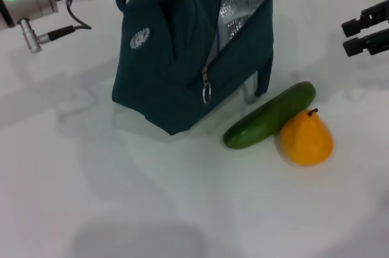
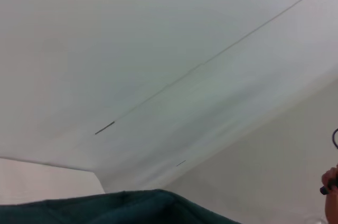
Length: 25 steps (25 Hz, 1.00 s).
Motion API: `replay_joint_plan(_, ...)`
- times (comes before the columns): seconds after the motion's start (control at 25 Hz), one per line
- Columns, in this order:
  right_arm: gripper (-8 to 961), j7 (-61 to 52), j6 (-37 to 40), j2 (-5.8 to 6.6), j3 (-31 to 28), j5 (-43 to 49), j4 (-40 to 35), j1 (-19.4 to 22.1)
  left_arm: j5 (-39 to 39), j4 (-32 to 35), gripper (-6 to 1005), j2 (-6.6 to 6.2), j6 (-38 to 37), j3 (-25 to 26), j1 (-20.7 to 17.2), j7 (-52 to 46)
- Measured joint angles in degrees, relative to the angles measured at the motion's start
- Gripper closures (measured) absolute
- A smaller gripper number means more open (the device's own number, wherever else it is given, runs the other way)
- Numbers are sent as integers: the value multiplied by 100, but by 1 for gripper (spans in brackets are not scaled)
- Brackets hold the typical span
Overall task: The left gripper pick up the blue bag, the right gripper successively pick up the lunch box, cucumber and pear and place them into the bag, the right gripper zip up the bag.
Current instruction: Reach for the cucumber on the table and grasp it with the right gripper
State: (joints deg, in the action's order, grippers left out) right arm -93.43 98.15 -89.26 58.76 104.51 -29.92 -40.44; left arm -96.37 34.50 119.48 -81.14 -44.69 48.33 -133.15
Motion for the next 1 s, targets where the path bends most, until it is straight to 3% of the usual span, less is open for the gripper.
replay_joint_plan(0.12,416,-320,-64,-74,-1,693,-258,-242,2,-71,945,4,78,7,-7,0)
replay_joint_plan(0.36,415,-839,-131,-457,-3,2022,-875,-616,6,-88,945,7,135,-20,-19,35)
replay_joint_plan(0.6,381,-948,-75,-746,31,2738,-956,-971,13,-259,945,21,181,-79,26,164)
replay_joint_plan(0.8,261,-929,-170,-964,73,3124,-1080,-1107,26,-284,945,31,233,-108,25,190)
replay_joint_plan(1.0,171,-923,-248,-1295,75,3623,-1315,-1195,26,-286,945,32,240,-110,4,200)
